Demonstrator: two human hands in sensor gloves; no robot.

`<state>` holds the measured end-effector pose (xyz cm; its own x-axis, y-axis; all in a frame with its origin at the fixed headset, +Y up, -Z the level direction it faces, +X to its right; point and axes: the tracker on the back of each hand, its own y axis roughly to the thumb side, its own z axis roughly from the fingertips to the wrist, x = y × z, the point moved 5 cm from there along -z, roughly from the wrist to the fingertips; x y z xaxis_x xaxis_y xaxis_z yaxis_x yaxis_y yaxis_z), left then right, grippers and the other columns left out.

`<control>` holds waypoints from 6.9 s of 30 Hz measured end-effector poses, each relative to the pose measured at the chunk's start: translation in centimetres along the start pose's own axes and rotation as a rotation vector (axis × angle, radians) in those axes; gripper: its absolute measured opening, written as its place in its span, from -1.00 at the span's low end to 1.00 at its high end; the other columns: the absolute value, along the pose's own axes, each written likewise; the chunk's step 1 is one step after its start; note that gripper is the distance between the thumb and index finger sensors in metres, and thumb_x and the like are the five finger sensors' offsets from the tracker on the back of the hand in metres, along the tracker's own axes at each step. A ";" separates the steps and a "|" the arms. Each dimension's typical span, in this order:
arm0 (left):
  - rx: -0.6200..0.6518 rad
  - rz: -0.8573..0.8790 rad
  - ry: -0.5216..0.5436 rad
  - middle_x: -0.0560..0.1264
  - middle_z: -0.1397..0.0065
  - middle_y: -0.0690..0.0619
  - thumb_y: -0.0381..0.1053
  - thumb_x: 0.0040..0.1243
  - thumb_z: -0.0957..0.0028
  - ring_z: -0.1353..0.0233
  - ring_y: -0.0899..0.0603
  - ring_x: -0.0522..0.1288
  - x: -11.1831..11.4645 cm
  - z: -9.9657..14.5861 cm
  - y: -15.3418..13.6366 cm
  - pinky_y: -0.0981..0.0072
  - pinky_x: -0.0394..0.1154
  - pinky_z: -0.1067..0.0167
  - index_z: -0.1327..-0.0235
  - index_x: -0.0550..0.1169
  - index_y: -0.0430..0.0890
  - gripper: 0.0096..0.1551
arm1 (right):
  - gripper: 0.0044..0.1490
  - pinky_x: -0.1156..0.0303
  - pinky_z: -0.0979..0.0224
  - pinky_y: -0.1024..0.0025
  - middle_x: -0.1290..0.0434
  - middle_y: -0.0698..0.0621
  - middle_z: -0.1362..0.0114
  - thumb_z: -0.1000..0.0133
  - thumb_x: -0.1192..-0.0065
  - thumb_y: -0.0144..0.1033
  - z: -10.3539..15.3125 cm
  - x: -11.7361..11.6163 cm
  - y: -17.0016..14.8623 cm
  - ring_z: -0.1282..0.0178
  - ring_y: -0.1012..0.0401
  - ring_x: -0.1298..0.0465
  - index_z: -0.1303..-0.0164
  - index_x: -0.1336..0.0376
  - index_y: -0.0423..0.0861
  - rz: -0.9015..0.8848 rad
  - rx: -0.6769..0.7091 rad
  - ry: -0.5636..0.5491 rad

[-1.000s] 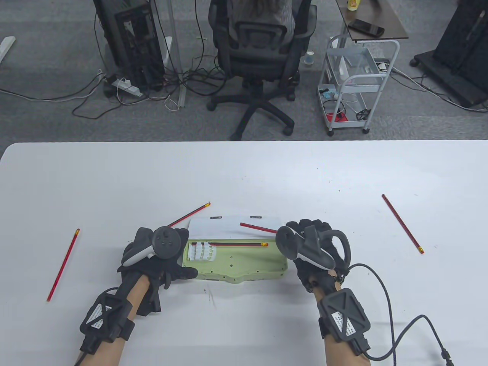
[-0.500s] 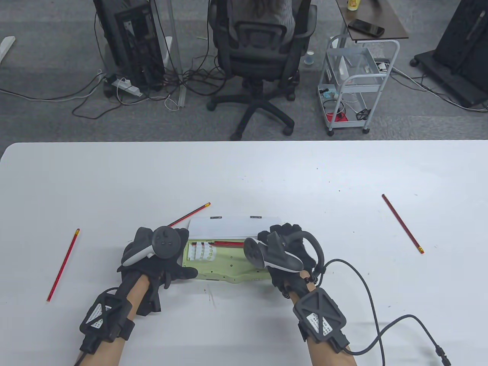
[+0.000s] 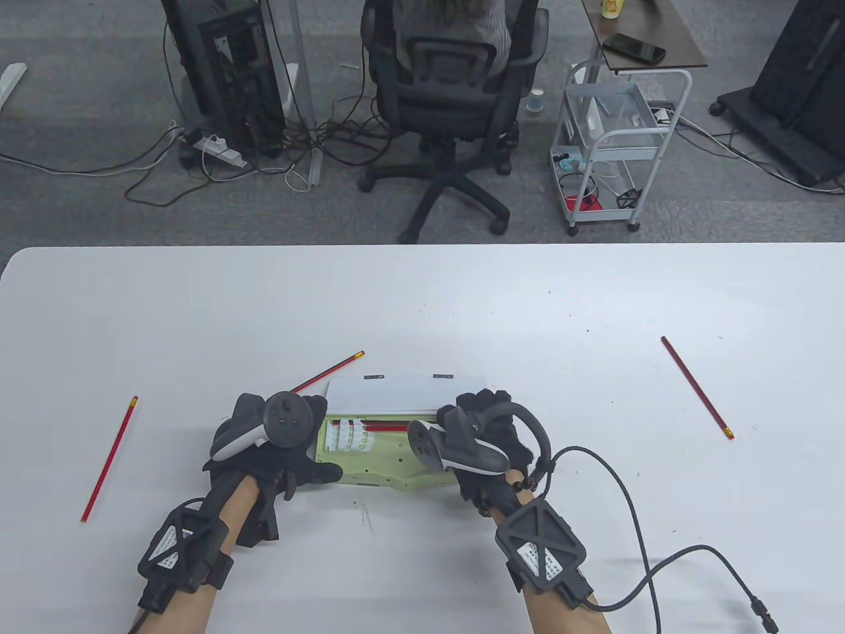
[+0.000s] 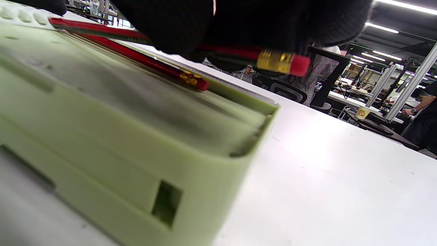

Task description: Organize multifunction pencil case

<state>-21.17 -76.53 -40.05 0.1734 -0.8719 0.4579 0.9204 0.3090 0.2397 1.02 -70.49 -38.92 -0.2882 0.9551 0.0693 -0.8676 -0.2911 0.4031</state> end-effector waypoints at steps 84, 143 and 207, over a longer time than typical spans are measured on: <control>-0.004 -0.010 -0.002 -0.02 -0.77 -0.21 0.47 0.22 0.35 -0.70 -0.46 0.08 -0.1 0.0 0.0 -0.52 0.11 -0.44 -0.63 -0.09 -0.12 0.41 | -0.13 -0.26 -0.50 -0.37 -0.25 -0.39 -0.57 -0.17 -0.12 -0.03 1.0 -3.1 -8.9 -0.51 -0.37 -0.34 -0.58 -0.13 -0.29 -0.334 -0.283 -0.023; -0.011 -0.007 -0.003 -0.02 -0.77 -0.21 0.47 0.22 0.36 -0.70 -0.46 0.08 0.0 0.0 0.0 -0.52 0.12 -0.43 -0.63 -0.09 -0.12 0.41 | -0.50 -0.55 -0.35 -0.09 -0.57 -0.23 -0.20 -0.13 -0.30 -0.27 6.0 -14.8 -35.3 -0.16 -0.10 -0.64 -0.19 -0.42 -0.24 0.032 -0.845 0.337; -0.017 -0.025 -0.005 -0.02 -0.78 -0.21 0.47 0.22 0.35 -0.70 -0.46 0.07 0.0 -0.1 0.1 -0.52 0.11 -0.44 -0.63 -0.09 -0.12 0.41 | -0.48 -0.38 -0.49 -0.22 -0.39 -0.23 -0.40 -0.14 -0.15 -0.33 1.5 0.5 1.1 -0.35 -0.18 -0.47 -0.34 -0.28 -0.07 0.102 0.040 -0.092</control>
<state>-21.01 -76.57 -40.09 0.1487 -0.8774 0.4562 0.9301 0.2808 0.2369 0.56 -70.24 -37.04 -0.3340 0.9223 0.1943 -0.8186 -0.3860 0.4254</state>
